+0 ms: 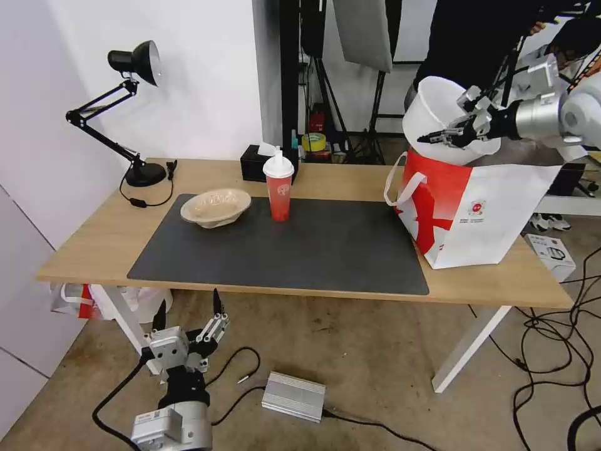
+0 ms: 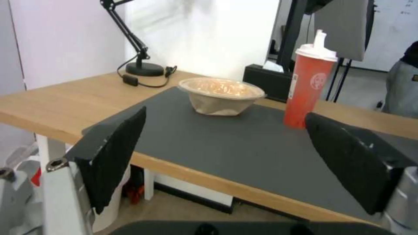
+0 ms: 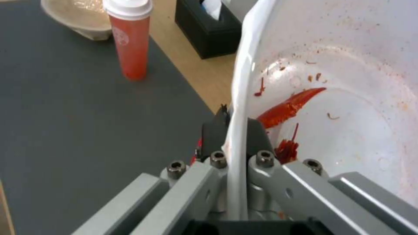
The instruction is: Pick up the trash from the table and place it into the takeout bag.
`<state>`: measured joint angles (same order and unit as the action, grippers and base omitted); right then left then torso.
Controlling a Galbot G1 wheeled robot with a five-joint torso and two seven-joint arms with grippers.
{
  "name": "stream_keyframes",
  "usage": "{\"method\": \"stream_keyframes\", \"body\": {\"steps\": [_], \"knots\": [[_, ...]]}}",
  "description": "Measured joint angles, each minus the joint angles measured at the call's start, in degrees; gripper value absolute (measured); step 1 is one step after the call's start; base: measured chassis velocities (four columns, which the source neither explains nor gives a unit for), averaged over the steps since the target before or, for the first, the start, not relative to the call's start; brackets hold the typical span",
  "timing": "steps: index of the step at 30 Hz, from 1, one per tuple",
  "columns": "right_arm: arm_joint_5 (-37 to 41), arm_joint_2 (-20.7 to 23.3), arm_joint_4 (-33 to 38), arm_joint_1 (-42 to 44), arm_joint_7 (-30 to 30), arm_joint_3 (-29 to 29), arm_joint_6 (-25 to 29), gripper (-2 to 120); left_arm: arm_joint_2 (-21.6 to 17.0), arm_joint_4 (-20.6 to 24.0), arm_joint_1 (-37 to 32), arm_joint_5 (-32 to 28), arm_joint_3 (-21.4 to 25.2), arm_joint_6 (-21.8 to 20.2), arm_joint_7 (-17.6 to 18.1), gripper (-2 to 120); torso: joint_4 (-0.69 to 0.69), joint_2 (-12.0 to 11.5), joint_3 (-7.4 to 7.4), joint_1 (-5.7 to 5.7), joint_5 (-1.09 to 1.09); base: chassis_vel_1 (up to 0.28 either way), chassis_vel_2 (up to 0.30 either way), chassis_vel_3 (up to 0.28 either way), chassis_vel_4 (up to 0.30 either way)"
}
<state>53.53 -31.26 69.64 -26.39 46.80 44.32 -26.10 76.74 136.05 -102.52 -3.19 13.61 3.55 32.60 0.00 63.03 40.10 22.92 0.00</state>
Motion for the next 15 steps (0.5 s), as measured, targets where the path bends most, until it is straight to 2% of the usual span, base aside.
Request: {"method": "stream_keyframes", "body": {"steps": [15], "knots": [[-0.07, 1.28, 0.80, 3.13, -0.20, -2.29, 0.07, 0, 0.21, 0.16, -0.49, 0.51, -0.18, -0.01, 0.00, 96, 0.00, 0.00, 0.00, 0.00, 0.00, 0.000, 0.000, 0.000, 0.000]]}}
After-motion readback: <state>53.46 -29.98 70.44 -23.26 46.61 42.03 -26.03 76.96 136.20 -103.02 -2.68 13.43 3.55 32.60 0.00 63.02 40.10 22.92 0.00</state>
